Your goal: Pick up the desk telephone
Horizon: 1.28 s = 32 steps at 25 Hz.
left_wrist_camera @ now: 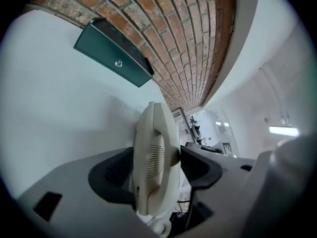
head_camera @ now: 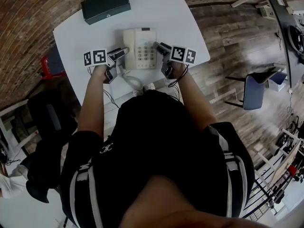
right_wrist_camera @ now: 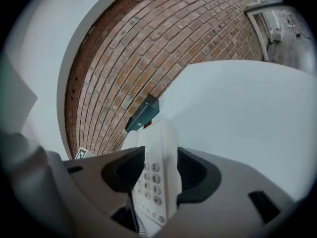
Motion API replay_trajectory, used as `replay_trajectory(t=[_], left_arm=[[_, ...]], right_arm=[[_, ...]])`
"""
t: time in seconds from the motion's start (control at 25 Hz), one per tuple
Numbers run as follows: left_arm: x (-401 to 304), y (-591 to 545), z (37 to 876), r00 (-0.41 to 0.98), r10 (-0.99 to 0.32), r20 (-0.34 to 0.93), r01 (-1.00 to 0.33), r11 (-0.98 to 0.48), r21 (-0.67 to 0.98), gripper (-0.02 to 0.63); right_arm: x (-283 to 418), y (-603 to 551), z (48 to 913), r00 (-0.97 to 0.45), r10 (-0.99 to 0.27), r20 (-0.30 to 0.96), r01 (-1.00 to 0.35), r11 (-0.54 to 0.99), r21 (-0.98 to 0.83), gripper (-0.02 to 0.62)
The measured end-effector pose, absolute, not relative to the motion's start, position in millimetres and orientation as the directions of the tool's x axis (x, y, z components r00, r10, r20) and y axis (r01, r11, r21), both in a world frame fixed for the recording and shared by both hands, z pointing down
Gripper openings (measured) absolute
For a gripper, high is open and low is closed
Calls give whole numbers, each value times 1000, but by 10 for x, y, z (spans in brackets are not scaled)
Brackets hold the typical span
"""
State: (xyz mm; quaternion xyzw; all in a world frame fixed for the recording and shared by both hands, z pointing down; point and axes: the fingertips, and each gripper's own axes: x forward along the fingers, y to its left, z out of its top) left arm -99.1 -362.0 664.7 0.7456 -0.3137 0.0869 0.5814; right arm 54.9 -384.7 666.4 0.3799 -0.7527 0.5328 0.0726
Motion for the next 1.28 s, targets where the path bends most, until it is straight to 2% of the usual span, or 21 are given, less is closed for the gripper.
replay_trajectory(t=[0.28, 0.72, 0.84, 1.04, 1.28], left_arm=[[-883, -3677, 6647, 861, -318, 396, -454, -135, 880, 287], [-830, -3719, 6710, 896, -268, 354, -401, -143, 905, 298], [-829, -3734, 6736, 894, -264, 361, -408, -152, 900, 328], [-799, -3721, 6755, 909, -253, 330, -370, -130, 920, 328], [-825, -3723, 6764, 903, -283, 322, -367, -123, 922, 328]], right_arm=[[449, -3851, 6830, -778, -406, 480, -564, 112, -818, 195], [352, -3852, 6957, -801, -358, 480, -542, 93, -835, 195], [342, -3859, 6980, -807, -349, 476, -534, 90, -840, 196], [344, -3850, 6984, -813, -342, 471, -526, 85, -846, 196], [342, -3840, 6979, -806, -340, 485, -542, 93, -835, 195]])
